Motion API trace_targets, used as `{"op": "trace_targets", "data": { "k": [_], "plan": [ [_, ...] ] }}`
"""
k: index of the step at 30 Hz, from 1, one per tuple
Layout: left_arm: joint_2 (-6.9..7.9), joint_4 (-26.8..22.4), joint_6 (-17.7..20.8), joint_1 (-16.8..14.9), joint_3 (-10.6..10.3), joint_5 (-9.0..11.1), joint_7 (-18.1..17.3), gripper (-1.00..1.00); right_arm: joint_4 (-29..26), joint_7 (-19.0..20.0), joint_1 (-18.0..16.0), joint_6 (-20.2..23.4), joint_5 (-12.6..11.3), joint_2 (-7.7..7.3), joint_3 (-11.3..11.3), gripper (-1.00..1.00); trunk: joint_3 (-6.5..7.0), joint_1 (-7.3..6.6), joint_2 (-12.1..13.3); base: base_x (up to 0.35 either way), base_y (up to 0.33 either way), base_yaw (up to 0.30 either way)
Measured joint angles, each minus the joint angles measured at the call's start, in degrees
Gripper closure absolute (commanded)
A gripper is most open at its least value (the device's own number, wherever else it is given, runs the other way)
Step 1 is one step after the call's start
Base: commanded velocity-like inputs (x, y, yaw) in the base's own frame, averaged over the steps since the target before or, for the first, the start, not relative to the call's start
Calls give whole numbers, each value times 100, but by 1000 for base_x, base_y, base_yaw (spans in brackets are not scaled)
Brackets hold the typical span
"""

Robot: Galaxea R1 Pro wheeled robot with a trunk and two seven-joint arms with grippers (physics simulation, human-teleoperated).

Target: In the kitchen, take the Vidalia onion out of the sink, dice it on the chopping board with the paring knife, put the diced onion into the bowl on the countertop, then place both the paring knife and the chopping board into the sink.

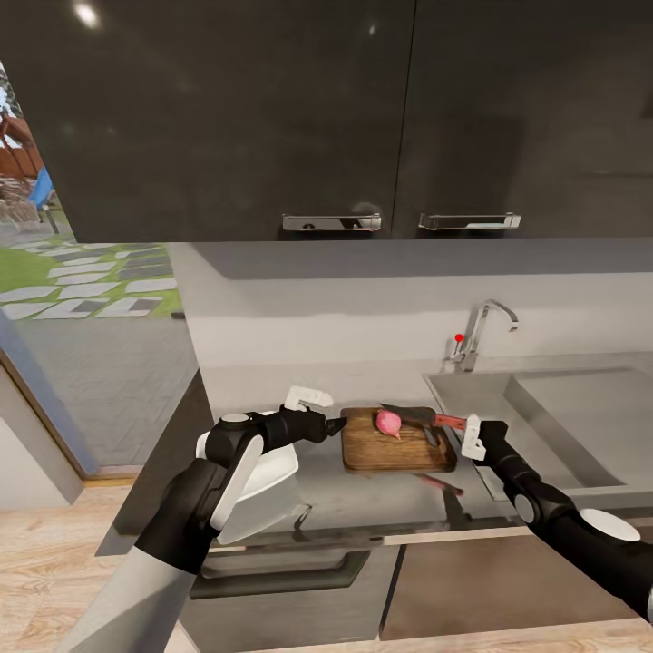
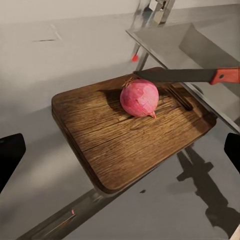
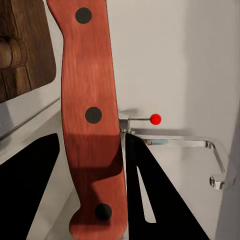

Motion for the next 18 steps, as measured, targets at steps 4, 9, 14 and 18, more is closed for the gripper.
{"op": "trace_targets", "data": {
  "k": [4,9,14,18],
  "plan": [
    [0,0,0,0,-2,0,0,-100,0,2,0,1,2,63,4,100,0,0,0,0,0,0],
    [0,0,0,0,-3,0,0,-100,0,7,0,1,5,136,6,100,0,0,0,0,0,0],
    [0,0,1,0,-2,0,0,-100,0,5,0,2,6,164,6,100,0,0,0,0,0,0],
    [0,0,0,0,-2,0,0,-100,0,5,0,2,8,169,6,100,0,0,0,0,0,0]
  ]
}}
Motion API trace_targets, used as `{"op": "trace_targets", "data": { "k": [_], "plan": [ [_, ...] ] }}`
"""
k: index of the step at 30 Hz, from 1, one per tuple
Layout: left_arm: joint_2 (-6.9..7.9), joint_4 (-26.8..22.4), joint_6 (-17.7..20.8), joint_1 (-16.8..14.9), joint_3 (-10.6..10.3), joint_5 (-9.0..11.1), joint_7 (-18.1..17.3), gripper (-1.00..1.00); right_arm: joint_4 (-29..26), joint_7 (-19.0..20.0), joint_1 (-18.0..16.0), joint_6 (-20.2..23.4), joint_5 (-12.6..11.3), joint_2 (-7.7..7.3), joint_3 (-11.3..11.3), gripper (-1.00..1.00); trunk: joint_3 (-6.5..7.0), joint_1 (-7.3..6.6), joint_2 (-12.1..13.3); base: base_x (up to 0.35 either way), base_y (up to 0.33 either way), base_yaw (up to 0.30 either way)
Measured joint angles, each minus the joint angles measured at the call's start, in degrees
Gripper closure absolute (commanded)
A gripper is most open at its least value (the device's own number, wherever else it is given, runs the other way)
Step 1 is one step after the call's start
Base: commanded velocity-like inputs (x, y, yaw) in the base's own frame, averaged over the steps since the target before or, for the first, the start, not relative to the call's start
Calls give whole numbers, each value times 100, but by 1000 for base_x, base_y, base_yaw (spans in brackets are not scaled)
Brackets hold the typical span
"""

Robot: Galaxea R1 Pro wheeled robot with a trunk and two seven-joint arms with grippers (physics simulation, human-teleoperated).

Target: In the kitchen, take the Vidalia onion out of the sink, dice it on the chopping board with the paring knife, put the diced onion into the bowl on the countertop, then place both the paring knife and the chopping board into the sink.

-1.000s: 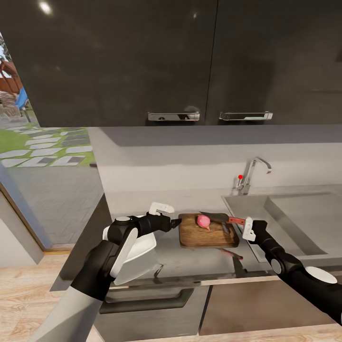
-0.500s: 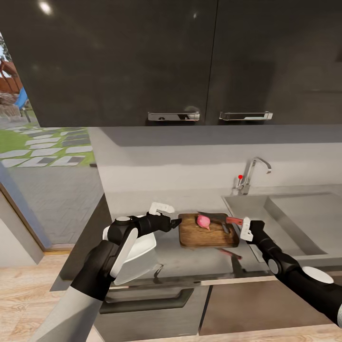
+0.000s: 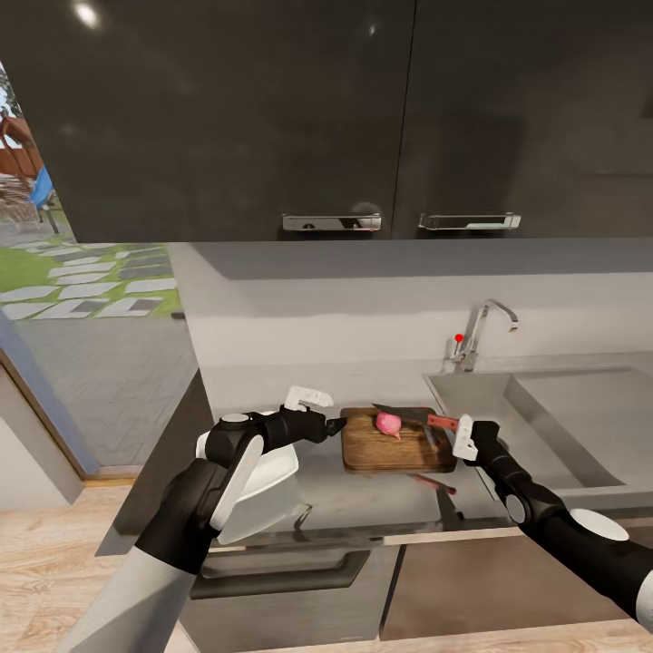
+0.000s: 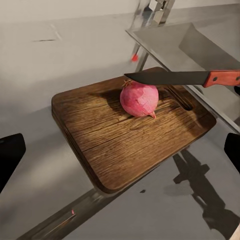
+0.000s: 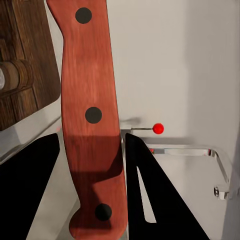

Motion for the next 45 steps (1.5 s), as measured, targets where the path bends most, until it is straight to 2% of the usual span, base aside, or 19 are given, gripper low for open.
{"op": "trace_targets", "data": {
  "k": [23,33,45],
  "plan": [
    [0,0,0,0,0,0,0,-100,0,-9,0,16,15,3,0,100,0,0,0,0,0,0],
    [0,0,0,0,0,0,0,-100,-1,-7,0,14,305,6,0,100,0,0,0,0,0,0],
    [0,0,0,0,0,0,0,-100,-12,-13,0,2,318,3,-13,100,0,0,0,0,0,0]
  ]
}}
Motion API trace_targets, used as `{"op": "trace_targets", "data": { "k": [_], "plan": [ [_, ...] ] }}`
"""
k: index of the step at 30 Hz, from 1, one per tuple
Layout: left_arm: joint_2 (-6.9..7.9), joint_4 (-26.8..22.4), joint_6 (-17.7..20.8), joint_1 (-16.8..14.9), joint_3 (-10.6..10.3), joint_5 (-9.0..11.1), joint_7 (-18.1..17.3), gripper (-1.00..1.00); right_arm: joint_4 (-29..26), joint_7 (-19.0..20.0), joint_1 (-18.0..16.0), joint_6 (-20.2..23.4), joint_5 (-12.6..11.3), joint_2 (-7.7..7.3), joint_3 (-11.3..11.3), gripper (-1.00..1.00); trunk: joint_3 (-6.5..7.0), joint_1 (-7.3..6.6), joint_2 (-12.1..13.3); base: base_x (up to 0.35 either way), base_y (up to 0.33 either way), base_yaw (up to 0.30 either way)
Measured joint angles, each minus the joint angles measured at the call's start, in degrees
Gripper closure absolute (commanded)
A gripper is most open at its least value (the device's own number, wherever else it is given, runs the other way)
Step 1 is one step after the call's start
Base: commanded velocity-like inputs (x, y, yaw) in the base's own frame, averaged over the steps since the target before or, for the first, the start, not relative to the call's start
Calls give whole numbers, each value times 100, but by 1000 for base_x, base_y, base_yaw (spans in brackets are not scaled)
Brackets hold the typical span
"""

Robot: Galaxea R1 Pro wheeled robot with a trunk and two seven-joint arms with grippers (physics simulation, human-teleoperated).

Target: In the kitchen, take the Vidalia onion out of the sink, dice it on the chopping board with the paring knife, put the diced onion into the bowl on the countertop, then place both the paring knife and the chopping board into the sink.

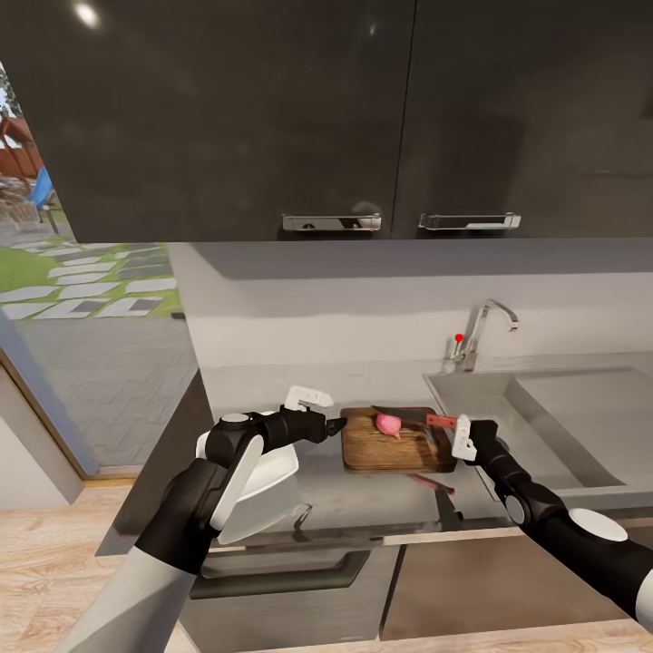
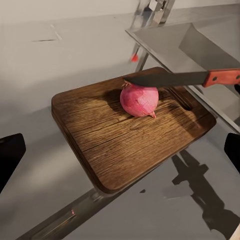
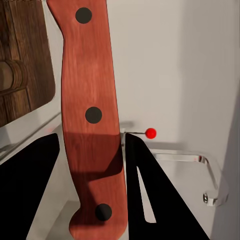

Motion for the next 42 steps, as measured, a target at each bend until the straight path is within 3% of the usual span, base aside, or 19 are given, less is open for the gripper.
{"op": "trace_targets", "data": {
  "k": [5,8,14,29,42],
  "plan": [
    [0,1,0,0,-3,0,0,-100,-67,-7,0,-24,-4,-1,-103,100,0,0,0,0,0,0],
    [0,0,0,0,-3,-1,0,-100,-362,7,-3,-52,-7,-2,-634,100,1,0,0,0,0,0],
    [0,0,0,0,-1,0,0,-100,-427,28,-1,-55,-10,-1,-822,100,0,0,0,0,0,0],
    [0,1,0,0,0,0,0,-100,-438,31,-1,-47,-24,2,-832,100,0,0,0,0,0,0],
    [0,1,0,0,-1,0,0,-100,-430,31,0,-7,-22,7,-483,100,0,0,0,0,0,0]
  ]
}}
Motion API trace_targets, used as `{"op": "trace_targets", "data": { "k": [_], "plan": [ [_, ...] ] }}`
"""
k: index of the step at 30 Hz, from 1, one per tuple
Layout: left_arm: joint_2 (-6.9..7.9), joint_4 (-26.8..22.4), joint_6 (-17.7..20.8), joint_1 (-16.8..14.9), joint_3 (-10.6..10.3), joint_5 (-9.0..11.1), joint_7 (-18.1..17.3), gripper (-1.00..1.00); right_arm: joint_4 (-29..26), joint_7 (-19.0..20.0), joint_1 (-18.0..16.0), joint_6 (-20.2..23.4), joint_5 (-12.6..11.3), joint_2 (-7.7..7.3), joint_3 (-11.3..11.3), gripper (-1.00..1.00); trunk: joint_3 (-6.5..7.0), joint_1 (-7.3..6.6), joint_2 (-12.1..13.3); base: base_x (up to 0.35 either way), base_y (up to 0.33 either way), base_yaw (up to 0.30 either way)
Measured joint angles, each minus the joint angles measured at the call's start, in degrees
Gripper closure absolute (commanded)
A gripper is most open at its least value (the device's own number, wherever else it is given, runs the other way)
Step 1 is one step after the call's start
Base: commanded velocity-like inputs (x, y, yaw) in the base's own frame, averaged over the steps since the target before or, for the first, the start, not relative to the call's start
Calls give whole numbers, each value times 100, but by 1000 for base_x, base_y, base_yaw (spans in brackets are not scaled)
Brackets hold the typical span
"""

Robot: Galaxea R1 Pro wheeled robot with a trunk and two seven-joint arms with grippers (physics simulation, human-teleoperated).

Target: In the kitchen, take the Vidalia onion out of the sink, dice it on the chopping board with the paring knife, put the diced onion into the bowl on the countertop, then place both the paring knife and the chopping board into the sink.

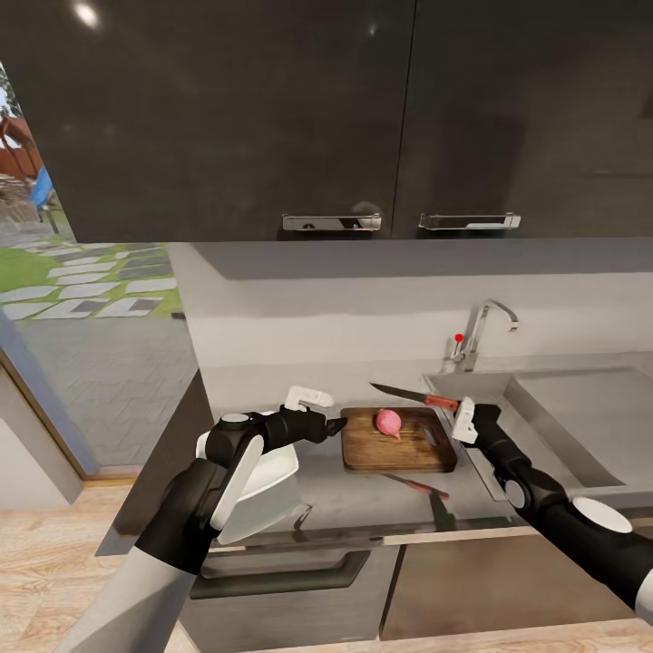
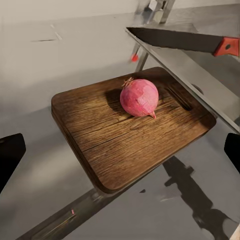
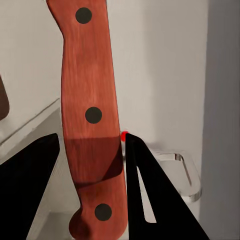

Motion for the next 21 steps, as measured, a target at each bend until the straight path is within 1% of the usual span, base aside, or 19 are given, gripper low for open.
{"op": "trace_targets", "data": {
  "k": [12,16,21],
  "plan": [
    [0,-1,0,0,1,0,0,-100,122,2,0,20,2,0,338,100,0,0,0,0,0,0],
    [0,-1,0,0,1,0,0,-100,262,-7,0,21,3,6,389,100,0,0,0,0,0,0],
    [0,-1,0,0,1,0,0,-100,401,-7,0,21,12,49,430,100,0,0,0,0,0,0]
  ]
}}
